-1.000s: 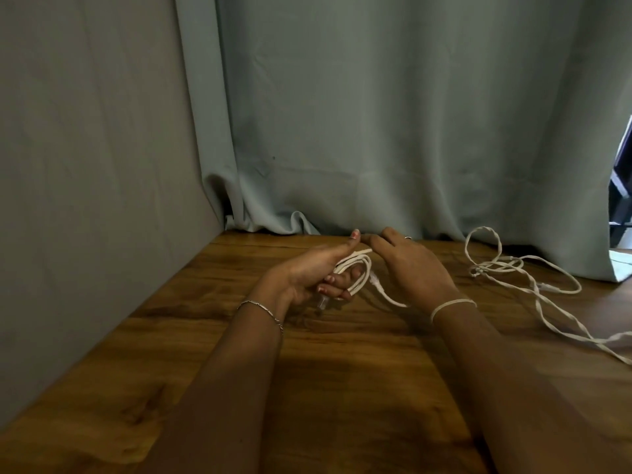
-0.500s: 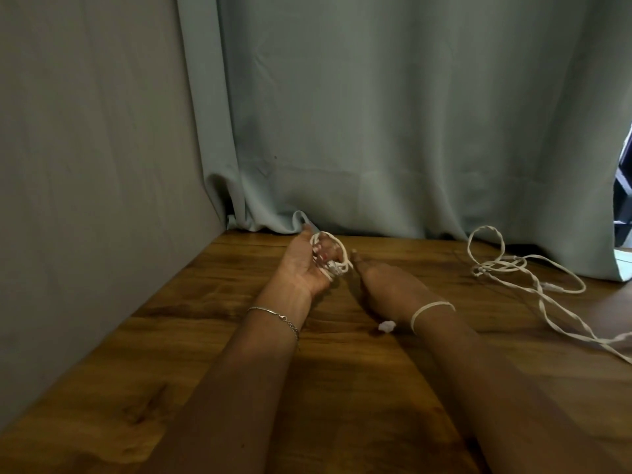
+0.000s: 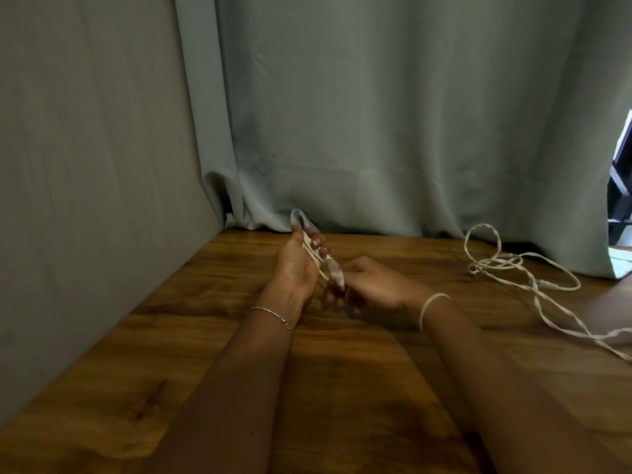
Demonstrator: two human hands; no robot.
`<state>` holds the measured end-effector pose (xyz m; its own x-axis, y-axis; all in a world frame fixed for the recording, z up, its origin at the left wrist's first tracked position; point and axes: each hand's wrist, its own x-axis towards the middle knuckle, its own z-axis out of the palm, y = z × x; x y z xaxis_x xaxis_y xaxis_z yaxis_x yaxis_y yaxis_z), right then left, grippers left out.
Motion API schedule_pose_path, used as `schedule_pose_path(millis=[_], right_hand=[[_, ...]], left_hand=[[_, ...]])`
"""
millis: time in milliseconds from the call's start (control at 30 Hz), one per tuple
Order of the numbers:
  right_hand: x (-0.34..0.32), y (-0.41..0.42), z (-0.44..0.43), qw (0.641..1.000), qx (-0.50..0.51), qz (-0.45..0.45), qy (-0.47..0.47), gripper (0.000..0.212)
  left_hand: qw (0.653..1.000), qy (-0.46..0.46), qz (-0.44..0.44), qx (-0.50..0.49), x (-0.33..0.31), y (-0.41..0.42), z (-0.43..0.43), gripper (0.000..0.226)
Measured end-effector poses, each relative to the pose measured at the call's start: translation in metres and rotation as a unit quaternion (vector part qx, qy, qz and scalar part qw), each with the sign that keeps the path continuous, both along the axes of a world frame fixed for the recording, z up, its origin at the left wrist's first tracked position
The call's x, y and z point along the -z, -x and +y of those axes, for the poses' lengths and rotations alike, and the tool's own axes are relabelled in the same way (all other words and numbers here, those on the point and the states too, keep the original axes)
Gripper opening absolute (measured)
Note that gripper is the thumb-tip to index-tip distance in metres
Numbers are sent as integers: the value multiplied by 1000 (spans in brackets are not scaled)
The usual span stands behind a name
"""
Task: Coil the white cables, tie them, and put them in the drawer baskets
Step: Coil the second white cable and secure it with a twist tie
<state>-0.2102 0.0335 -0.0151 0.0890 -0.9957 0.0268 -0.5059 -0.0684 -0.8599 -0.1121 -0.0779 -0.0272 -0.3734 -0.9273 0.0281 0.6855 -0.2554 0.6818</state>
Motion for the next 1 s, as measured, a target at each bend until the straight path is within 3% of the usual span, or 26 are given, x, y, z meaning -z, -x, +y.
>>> schedule_pose_path(millis=[200, 367, 467, 667, 767, 900, 1000], right_hand=[[-18, 7, 0, 999, 11, -16, 49, 43], [-17, 2, 5, 998, -14, -10, 59, 29], [-19, 7, 4, 991, 13, -66, 112, 26], [-15, 19, -1, 964, 106, -169, 174, 26], [-12, 21, -2, 957, 129, -191, 178, 27], [-9, 19, 2, 937, 123, -292, 146, 20], [-7, 18, 1, 935, 132, -296, 145, 18]], left_hand=[[987, 72, -144, -6, 13, 11, -5, 44], [942, 194, -272, 21, 18, 9, 6, 35], [928, 246, -271, 67, 16, 11, 15, 54], [917, 242, -278, 154, 10, 22, 23, 95], [907, 243, -285, 193, 7, 21, 29, 95], [893, 247, -292, 237, 0, 18, 40, 92], [896, 247, -288, 229, -4, 17, 44, 85]])
